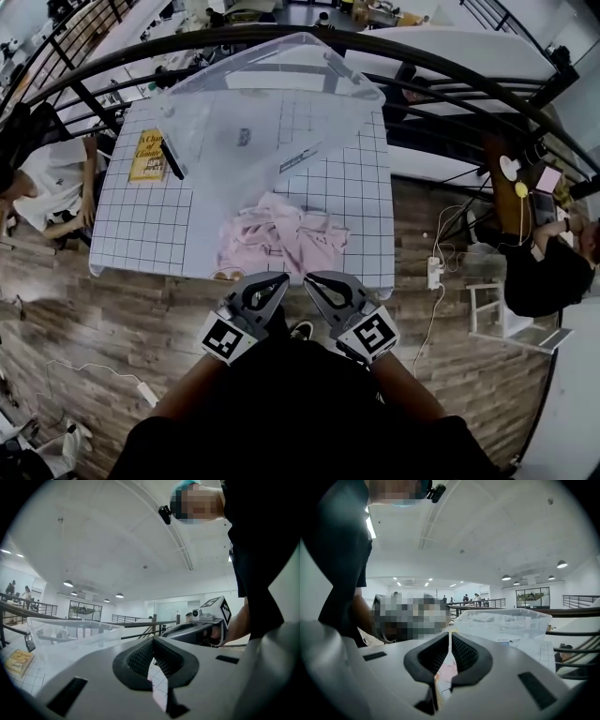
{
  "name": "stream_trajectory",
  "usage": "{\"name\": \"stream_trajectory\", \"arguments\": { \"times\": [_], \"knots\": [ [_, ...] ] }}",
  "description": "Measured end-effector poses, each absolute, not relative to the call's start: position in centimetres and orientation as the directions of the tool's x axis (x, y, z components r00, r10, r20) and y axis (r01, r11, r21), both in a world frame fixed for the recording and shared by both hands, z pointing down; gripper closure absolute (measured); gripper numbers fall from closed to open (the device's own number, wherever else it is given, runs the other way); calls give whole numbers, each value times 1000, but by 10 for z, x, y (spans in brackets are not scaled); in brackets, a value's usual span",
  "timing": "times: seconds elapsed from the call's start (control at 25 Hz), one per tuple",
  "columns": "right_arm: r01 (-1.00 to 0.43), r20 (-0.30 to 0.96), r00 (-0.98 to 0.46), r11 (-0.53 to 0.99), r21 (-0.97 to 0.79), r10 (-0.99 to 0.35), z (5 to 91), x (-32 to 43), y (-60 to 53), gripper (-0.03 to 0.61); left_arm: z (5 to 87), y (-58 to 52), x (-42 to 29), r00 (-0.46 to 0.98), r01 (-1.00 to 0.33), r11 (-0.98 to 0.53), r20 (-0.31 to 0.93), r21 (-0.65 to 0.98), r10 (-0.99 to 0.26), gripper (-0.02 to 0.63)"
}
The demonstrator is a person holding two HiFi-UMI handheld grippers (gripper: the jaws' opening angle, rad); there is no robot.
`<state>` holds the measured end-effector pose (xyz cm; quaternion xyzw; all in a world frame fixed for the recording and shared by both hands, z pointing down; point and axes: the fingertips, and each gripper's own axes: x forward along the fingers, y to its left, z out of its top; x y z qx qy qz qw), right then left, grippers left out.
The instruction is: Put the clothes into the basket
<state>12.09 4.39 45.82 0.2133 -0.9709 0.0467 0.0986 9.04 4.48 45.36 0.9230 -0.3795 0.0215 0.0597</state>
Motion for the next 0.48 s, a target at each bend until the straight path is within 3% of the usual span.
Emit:
{"name": "stream_trajectory", "arguments": {
  "times": [0.48],
  "knots": [
    [-452,320,-849,892,-28,-420,510,103,-15,560,488,-7,67,757,-653,-750,69,104,-650,610]
  ]
}}
